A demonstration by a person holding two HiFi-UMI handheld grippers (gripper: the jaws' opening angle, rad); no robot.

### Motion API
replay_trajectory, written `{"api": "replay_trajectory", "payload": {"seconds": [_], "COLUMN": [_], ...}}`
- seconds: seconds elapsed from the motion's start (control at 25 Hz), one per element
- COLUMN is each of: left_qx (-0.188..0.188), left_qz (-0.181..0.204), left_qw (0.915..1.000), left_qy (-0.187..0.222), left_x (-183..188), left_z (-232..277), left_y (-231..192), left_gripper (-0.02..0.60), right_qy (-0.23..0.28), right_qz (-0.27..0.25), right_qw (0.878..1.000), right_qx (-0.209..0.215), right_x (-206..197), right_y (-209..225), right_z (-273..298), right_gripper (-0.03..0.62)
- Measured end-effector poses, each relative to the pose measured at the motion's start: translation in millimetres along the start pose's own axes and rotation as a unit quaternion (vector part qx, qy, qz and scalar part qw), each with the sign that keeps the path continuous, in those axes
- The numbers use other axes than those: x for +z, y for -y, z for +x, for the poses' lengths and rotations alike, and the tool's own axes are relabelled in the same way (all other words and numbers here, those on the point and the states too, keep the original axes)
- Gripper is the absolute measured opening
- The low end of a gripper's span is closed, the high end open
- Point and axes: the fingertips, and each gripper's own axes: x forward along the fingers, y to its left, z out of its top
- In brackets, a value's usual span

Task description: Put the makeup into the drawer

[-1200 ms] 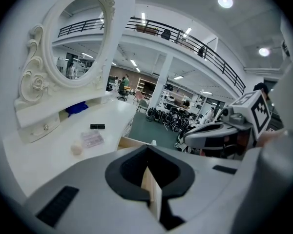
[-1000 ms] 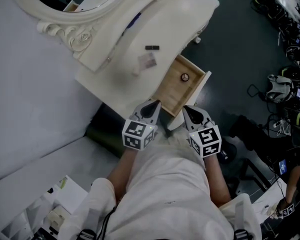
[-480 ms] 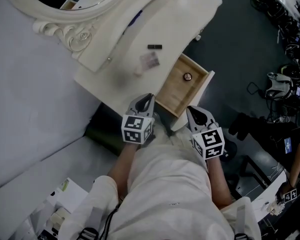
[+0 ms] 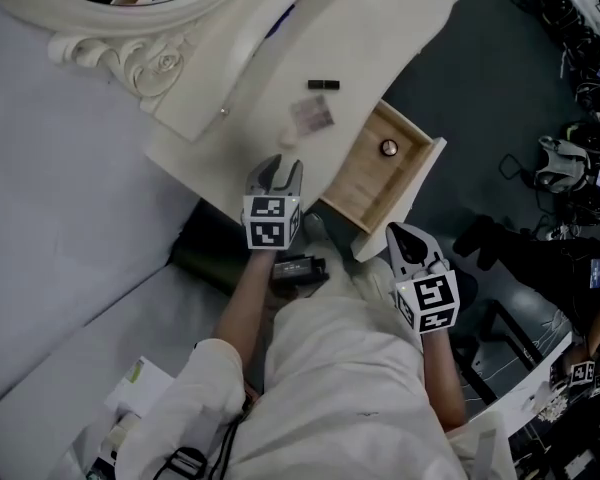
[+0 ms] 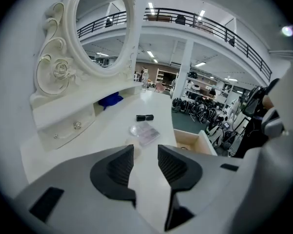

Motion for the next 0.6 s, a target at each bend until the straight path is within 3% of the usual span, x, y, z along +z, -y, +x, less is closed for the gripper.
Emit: {"api": "replay_trajectory", "payload": {"seconds": [0.2, 0.6], "left_qx": [0.018, 0.01], "left_qz": [0.024, 0.053], "left_qw": [0.9992, 0.9972], "left_qy": [-0.028, -0.052], "left_x": [-4, -7], "left_z": [36, 72], "left_y": [-22, -23], "left_gripper": [0.232, 0.262], "right_qy": [-0.026, -0.042], "right_qz": [0.003, 0.016], "right_qw": [1.0, 0.999], "right_qx": [0.0, -0.018], "right_x": [-11, -18], "right_y": [-7, -4], "right_z": [8, 7], "right_gripper": [0.012, 0.012]}}
